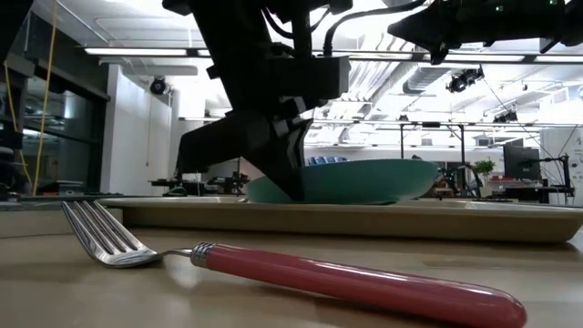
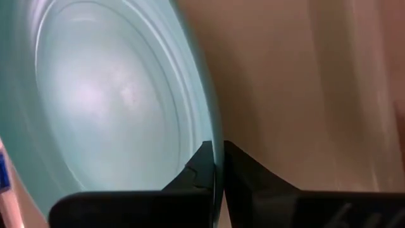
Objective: Pick and place plate/cup/fork/spoon on tray
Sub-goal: Put the green plate on the left side of the white orange spoon
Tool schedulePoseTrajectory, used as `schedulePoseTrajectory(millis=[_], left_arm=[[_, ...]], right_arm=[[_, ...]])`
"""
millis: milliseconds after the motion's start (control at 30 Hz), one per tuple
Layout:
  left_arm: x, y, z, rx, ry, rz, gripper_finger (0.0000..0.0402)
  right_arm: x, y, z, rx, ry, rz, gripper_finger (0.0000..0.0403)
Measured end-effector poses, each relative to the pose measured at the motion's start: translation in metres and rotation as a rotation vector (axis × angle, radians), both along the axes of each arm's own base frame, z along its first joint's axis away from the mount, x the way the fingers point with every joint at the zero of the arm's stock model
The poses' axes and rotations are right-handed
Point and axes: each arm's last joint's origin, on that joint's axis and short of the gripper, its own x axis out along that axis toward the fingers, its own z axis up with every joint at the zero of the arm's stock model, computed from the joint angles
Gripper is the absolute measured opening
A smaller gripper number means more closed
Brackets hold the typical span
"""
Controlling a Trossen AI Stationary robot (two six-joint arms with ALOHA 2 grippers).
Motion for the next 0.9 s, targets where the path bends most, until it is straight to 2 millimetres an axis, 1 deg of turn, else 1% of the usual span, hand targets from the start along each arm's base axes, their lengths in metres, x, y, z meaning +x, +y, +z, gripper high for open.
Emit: schedulePoseTrajectory(millis=[200, 433, 600, 900], left_arm=[[0.004, -0.001, 0.001, -0.023, -0.041, -0.013, 0.0015], [0.009, -0.003, 0.003, -0.014, -0.062, -0.098, 0.0018], [0.014, -0.005, 0.005, -0.068, -0.104, -0.154, 0.0019], [0.014, -0.003, 0.005, -0.095, -0.108, -0.140, 0.0019]], right_arm=[[0.000, 0.000, 0.000, -0.002, 0.000, 0.000, 0.0000], [0.000, 0.000, 0.000, -0.002, 0.001, 0.000, 0.0000], [0.000, 0.000, 0.000, -0.002, 0.001, 0.000, 0.0000], [0.000, 0.000, -0.001, -0.001, 0.010, 0.000, 0.0000]])
